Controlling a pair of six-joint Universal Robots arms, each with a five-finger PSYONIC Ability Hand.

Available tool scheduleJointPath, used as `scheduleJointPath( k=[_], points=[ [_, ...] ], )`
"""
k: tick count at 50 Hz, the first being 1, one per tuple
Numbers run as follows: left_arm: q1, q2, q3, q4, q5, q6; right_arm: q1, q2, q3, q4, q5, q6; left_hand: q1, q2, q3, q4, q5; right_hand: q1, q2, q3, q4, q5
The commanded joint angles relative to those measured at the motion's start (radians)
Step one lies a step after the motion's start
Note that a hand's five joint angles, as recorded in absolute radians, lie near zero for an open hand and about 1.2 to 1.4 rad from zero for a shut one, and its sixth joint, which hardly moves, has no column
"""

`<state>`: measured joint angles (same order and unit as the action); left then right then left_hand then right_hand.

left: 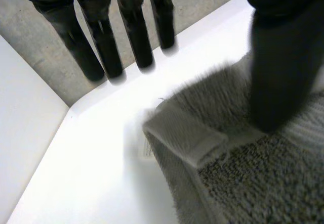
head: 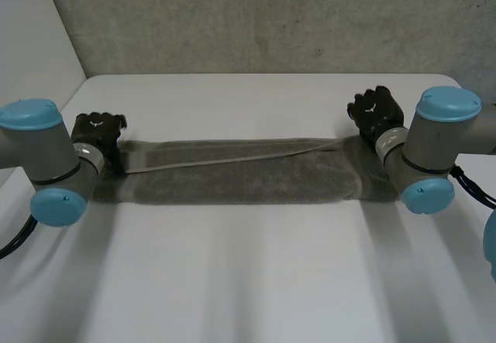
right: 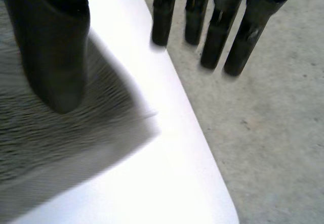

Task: Fold the towel.

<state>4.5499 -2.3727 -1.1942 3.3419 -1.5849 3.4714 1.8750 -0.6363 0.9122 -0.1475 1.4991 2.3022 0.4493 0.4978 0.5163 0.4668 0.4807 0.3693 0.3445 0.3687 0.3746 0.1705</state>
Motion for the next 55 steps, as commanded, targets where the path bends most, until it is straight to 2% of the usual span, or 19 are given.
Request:
scheduleJointPath(
  k=[1, 10, 17, 20, 22, 23, 25, 28, 30, 34, 36, 38, 42, 44, 55],
  points=[
    [-0.009, 0.075, -0.005, -0.005, -0.004, -0.005, 0.004, -0.072, 0.022, -0.064, 0.033, 0.038, -0.274, -0.323, -0.341, -0.291, -0.48, -0.195, -0.17, -0.194, -0.2, -0.171],
    [0.008, 0.272, -0.07, -0.002, -0.003, -0.014, -0.01, -0.305, 0.14, -0.058, -0.031, 0.186, -0.271, -0.32, -0.338, -0.288, -0.477, -0.195, -0.17, -0.194, -0.2, -0.171],
    [0.008, 0.352, -0.142, -0.009, 0.023, -0.009, -0.017, -0.451, 0.267, -0.001, -0.048, 0.195, -0.198, -0.246, -0.265, -0.215, -0.404, -0.195, -0.17, -0.194, -0.2, -0.171],
    [0.006, 0.375, -0.196, -0.028, 0.057, -0.009, -0.019, -0.502, 0.326, 0.065, -0.048, 0.2, -0.13, -0.179, -0.197, -0.148, -0.336, -0.195, -0.17, -0.194, -0.2, -0.171],
    [0.008, 0.4, -0.26, -0.062, 0.11, -0.002, -0.02, -0.535, 0.387, 0.124, -0.05, 0.201, 0.039, -0.009, -0.028, 0.022, -0.167, -0.195, -0.17, -0.194, -0.2, -0.171],
    [0.008, 0.4, -0.26, -0.062, 0.111, -0.002, -0.02, -0.536, 0.387, 0.125, -0.05, 0.201, 0.04, -0.008, -0.027, 0.023, -0.166, -0.195, -0.17, -0.194, -0.2, -0.171],
    [0.011, 0.403, -0.303, -0.1, 0.189, 0.008, -0.022, -0.568, 0.447, 0.16, -0.057, 0.198, 0.317, 0.269, 0.25, 0.3, 0.111, -0.195, -0.17, -0.194, -0.2, -0.171],
    [0.014, 0.398, -0.314, -0.13, 0.233, 0.015, -0.025, -0.579, 0.476, 0.163, -0.059, 0.198, 0.434, 0.385, 0.367, 0.416, 0.228, -0.195, -0.17, -0.194, -0.2, -0.171],
    [0.02, 0.374, -0.312, -0.201, 0.302, 0.038, -0.043, -0.594, 0.526, 0.163, -0.062, 0.195, 0.507, 0.458, 0.44, 0.489, 0.301, -0.195, -0.17, -0.194, -0.2, -0.171],
    [0.027, 0.31, -0.288, -0.271, 0.325, 0.084, -0.06, -0.603, 0.559, 0.161, -0.063, 0.195, 0.478, 0.429, 0.411, 0.46, 0.272, -0.195, -0.17, -0.194, -0.2, -0.171],
    [0.05, 0.242, -0.23, -0.315, 0.321, 0.141, -0.066, -0.602, 0.58, 0.161, -0.076, 0.195, 0.343, 0.295, 0.276, 0.326, 0.137, -0.195, -0.17, -0.194, -0.2, -0.171],
    [0.055, 0.213, -0.202, -0.323, 0.319, 0.161, -0.066, -0.599, 0.592, 0.161, -0.08, 0.195, 0.299, 0.25, 0.232, 0.282, 0.093, -0.195, -0.17, -0.194, -0.2, -0.171],
    [0.058, 0.158, -0.142, -0.318, 0.313, 0.17, -0.068, -0.595, 0.613, 0.161, -0.083, 0.195, 0.21, 0.162, 0.143, 0.193, 0.005, -0.195, -0.17, -0.194, -0.2, -0.171],
    [0.06, 0.098, -0.076, -0.311, 0.283, 0.173, -0.08, -0.592, 0.626, 0.16, -0.083, 0.195, 0.169, 0.121, 0.103, 0.152, -0.036, -0.195, -0.17, -0.194, -0.2, -0.171],
    [0.058, -0.058, 0.119, -0.306, 0.217, 0.179, -0.105, -0.574, 0.649, 0.149, -0.086, 0.195, 0.102, 0.054, 0.035, 0.085, -0.104, -0.195, -0.17, -0.194, -0.2, -0.171]
  ],
)
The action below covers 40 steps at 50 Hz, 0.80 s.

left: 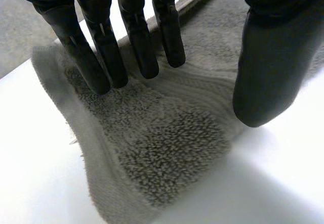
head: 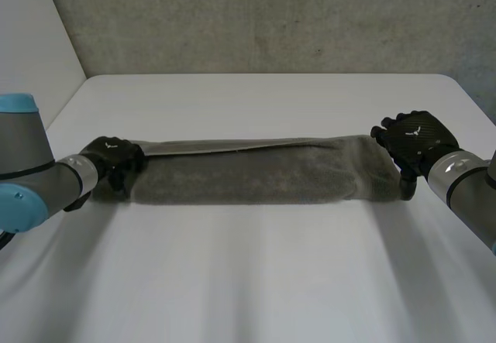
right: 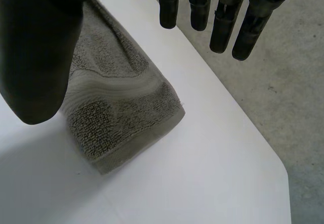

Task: Fold the towel.

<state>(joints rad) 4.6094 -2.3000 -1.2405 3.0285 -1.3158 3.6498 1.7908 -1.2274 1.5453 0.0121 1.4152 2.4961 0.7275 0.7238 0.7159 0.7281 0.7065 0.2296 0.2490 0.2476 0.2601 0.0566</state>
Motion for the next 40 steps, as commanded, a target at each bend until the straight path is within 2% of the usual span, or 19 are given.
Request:
scheduleJointPath(
  k=[1, 3, 5, 8, 13, 24, 32, 40],
  points=[
    [-0.001, -0.131, 0.165, 0.007, -0.053, 0.001, -0.021, 0.017, 0.016, -0.011, -0.002, 0.001, -0.176, -0.173, -0.165, -0.177, -0.33, -0.055, -0.074, -0.073, -0.086, -0.057],
    [0.0, -0.153, 0.196, 0.01, -0.065, 0.001, -0.021, 0.022, 0.019, -0.014, -0.002, 0.001, -0.238, -0.234, -0.226, -0.239, -0.392, -0.055, -0.074, -0.073, -0.086, -0.057],
    [-0.001, -0.174, 0.239, 0.026, -0.104, 0.001, -0.021, 0.029, 0.021, -0.015, -0.002, 0.0, -0.437, -0.433, -0.425, -0.437, -0.59, -0.055, -0.074, -0.073, -0.086, -0.057],
    [-0.001, -0.17, 0.245, 0.068, -0.141, -0.008, -0.019, 0.039, 0.022, -0.026, -0.002, 0.001, -0.52, -0.516, -0.508, -0.52, -0.673, -0.055, -0.074, -0.073, -0.086, -0.057],
    [-0.007, -0.122, 0.188, 0.119, -0.149, -0.014, -0.019, 0.043, 0.03, -0.052, 0.001, 0.006, -0.526, -0.522, -0.514, -0.526, -0.679, -0.055, -0.074, -0.073, -0.086, -0.057],
    [-0.018, 0.031, -0.036, 0.124, -0.138, -0.004, -0.03, 0.103, 0.056, -0.076, 0.007, 0.007, -0.517, -0.513, -0.505, -0.518, -0.67, -0.055, -0.074, -0.073, -0.086, -0.057],
    [0.0, 0.068, -0.119, 0.127, -0.138, -0.004, -0.05, 0.131, 0.065, -0.127, 0.001, 0.013, -0.508, -0.504, -0.496, -0.509, -0.662, -0.03, -0.05, -0.048, -0.061, -0.032],
    [0.011, 0.088, -0.154, 0.13, -0.138, -0.005, -0.05, 0.189, 0.035, -0.192, -0.004, 0.024, -0.493, -0.49, -0.482, -0.494, -0.647, 0.099, 0.08, 0.081, 0.069, 0.098]
  ],
)
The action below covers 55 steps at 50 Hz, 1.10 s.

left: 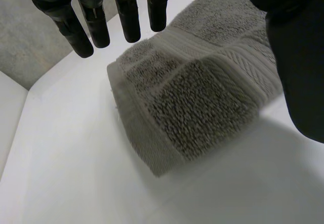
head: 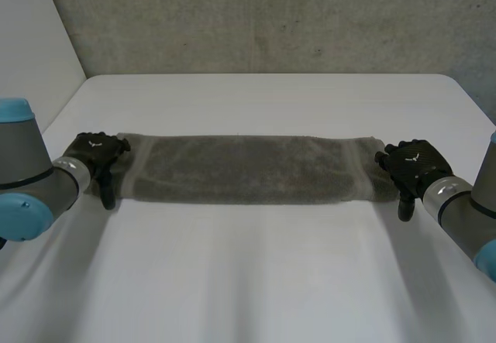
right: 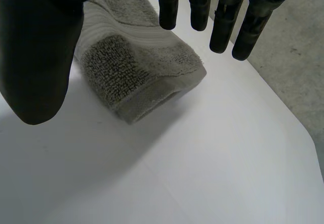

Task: Fold the towel.

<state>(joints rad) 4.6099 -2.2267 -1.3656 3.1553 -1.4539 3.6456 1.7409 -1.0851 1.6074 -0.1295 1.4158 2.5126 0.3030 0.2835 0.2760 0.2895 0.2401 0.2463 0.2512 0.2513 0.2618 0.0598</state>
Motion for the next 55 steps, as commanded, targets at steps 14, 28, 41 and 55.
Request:
scheduleJointPath(
  k=[14, 28, 41, 55],
  points=[
    [0.013, 0.121, -0.121, 0.089, 0.09, -0.021, 0.012, 0.191, -0.162, -0.047, -0.006, 0.022, -0.034, -0.014, -0.007, -0.02, -0.145, 0.499, 0.494, 0.494, 0.484, 0.511],
    [0.015, 0.171, -0.158, 0.131, 0.095, -0.102, -0.04, 0.11, -0.159, -0.041, 0.031, 0.02, -0.037, -0.017, -0.01, -0.023, -0.148, 1.15, 1.145, 1.145, 1.134, 1.162],
    [0.021, 0.219, -0.181, 0.131, 0.093, -0.105, -0.293, 0.063, -0.284, 0.08, 0.029, -0.098, -0.054, -0.035, -0.027, -0.041, -0.166, 1.15, 1.145, 1.145, 1.134, 1.162],
    [-0.051, 0.291, -0.142, 0.131, 0.083, -0.223, 0.118, 0.025, -0.464, 0.041, 0.023, -0.003, -0.069, -0.049, -0.042, -0.055, -0.181, 1.15, 1.145, 1.145, 1.134, 1.162]
  ],
)
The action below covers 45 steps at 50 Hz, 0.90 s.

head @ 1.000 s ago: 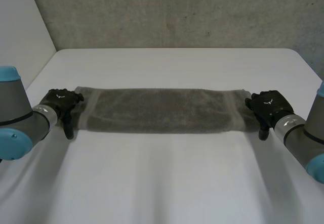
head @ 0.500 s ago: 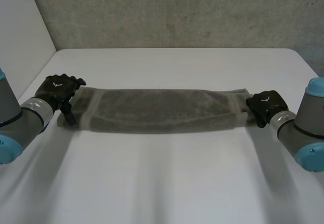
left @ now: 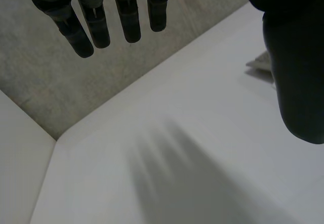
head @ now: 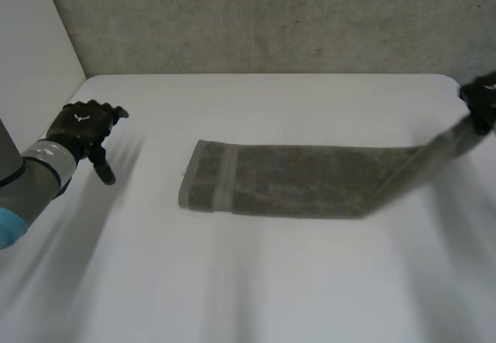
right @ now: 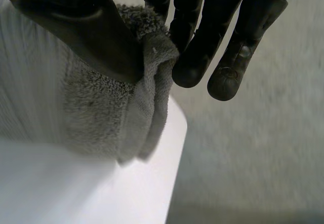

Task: Fold the towel.

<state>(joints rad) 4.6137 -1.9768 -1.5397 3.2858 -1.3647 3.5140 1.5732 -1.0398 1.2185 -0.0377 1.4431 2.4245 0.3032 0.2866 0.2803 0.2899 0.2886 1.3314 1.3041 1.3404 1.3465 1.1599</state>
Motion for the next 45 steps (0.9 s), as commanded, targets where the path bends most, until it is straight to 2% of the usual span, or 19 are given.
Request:
scheduleJointPath(
  k=[1, 4, 6, 7, 9, 16, 17, 18, 19, 20, 21, 22, 26, 29, 31, 37, 41, 44, 45],
  points=[
    [-0.064, 0.05, 0.039, 0.0, -0.008, -0.107, 0.36, -0.014, -0.085, -0.082, -0.006, 0.085, -0.069, -0.053, -0.046, -0.056, -0.229, 0.065, 0.092, 0.056, 0.05, 0.062],
    [-0.072, 0.056, 0.046, 0.0, -0.008, -0.119, 0.435, 0.003, -0.091, -0.117, -0.012, 0.084, -0.069, -0.053, -0.046, -0.056, -0.229, 0.065, 0.092, 0.056, 0.05, 0.062],
    [-0.087, 0.059, 0.056, 0.0, -0.01, -0.132, 0.558, 0.073, -0.105, -0.189, -0.026, 0.081, -0.069, -0.053, -0.046, -0.056, -0.229, 0.065, 0.092, 0.056, 0.05, 0.062],
    [-0.087, 0.059, 0.056, 0.0, -0.01, -0.132, 0.559, 0.073, -0.105, -0.189, -0.026, 0.081, -0.069, -0.053, -0.046, -0.056, -0.229, 0.065, 0.092, 0.056, 0.05, 0.062],
    [-0.113, 0.056, 0.061, 0.0, -0.017, -0.132, 0.657, 0.153, -0.132, -0.231, -0.049, 0.079, -0.069, -0.053, -0.046, -0.056, -0.229, 0.065, 0.092, 0.056, 0.05, 0.062],
    [-0.153, 0.038, 0.058, 0.0, -0.076, -0.132, 0.74, 0.285, -0.151, -0.235, -0.108, 0.073, -0.069, -0.053, -0.046, -0.056, -0.229, 0.065, 0.092, 0.056, 0.05, 0.062],
    [-0.159, 0.03, 0.055, 0.0, -0.082, -0.133, 0.74, 0.297, -0.149, -0.232, -0.11, 0.073, -0.069, -0.053, -0.046, -0.056, -0.229, -0.263, -0.235, -0.271, -0.278, -0.266],
    [-0.159, 0.03, 0.055, 0.0, -0.082, -0.133, 0.74, 0.297, -0.149, -0.232, -0.11, 0.073, -0.069, -0.053, -0.046, -0.056, -0.229, -0.266, -0.238, -0.275, -0.281, -0.269],
    [-0.165, 0.024, 0.053, 0.0, -0.082, -0.133, 0.737, 0.302, -0.143, -0.231, -0.106, 0.077, -0.069, -0.053, -0.046, -0.056, -0.229, -0.734, -0.706, -0.743, -0.749, -0.737],
    [-0.168, 0.018, 0.052, 0.002, -0.082, -0.133, 0.735, 0.297, -0.136, -0.231, -0.104, 0.08, -0.069, -0.053, -0.046, -0.056, -0.229, -1.023, -0.996, -1.032, -1.038, -1.026],
    [-0.168, 0.018, 0.052, 0.002, -0.082, -0.133, 0.735, 0.297, -0.136, -0.231, -0.104, 0.081, -0.069, -0.053, -0.046, -0.056, -0.229, -1.026, -0.999, -1.035, -1.041, -1.029],
    [-0.173, 0.012, 0.05, 0.003, -0.082, -0.133, 0.732, 0.296, -0.129, -0.231, -0.102, 0.085, -0.069, -0.053, -0.046, -0.056, -0.229, -1.157, -1.13, -1.166, -1.172, -1.16],
    [-0.177, -0.004, 0.052, 0.008, -0.083, -0.133, 0.725, 0.261, -0.106, -0.229, -0.081, 0.102, -0.069, -0.053, -0.046, -0.056, -0.229, -1.157, -1.13, -1.166, -1.172, -1.16],
    [-0.185, -0.016, 0.059, 0.008, -0.085, -0.136, 0.691, 0.167, -0.057, -0.229, -0.032, 0.145, -0.069, -0.053, -0.046, -0.056, -0.229, -1.157, -1.13, -1.166, -1.172, -1.16],
    [-0.208, -0.019, 0.061, 0.018, -0.083, -0.136, 0.613, 0.082, 0.01, -0.226, 0.002, 0.204, -0.069, -0.053, -0.046, -0.056, -0.229, -1.157, -1.13, -1.166, -1.172, -1.16],
    [-0.272, -0.022, 0.061, 0.044, -0.085, -0.138, 0.525, -0.04, 0.146, -0.19, -0.02, 0.277, -0.066, -0.05, -0.043, -0.053, -0.226, -1.157, -1.13, -1.166, -1.172, -1.16],
    [-0.312, -0.027, 0.062, 0.049, -0.083, -0.138, 0.482, -0.062, 0.202, -0.146, -0.017, 0.285, -0.063, -0.047, -0.04, -0.05, -0.223, -1.157, -1.13, -1.166, -1.172, -1.16],
    [-0.395, -0.062, 0.084, 0.051, -0.08, -0.139, 0.444, -0.084, 0.284, -0.114, -0.016, 0.277, -0.063, -0.047, -0.04, -0.05, -0.223, -1.157, -1.13, -1.166, -1.172, -1.16],
    [-0.395, -0.062, 0.084, 0.051, -0.08, -0.139, 0.444, -0.085, 0.285, -0.114, -0.017, 0.277, -0.063, -0.047, -0.04, -0.05, -0.223, -1.157, -1.13, -1.166, -1.172, -1.16]
  ],
)
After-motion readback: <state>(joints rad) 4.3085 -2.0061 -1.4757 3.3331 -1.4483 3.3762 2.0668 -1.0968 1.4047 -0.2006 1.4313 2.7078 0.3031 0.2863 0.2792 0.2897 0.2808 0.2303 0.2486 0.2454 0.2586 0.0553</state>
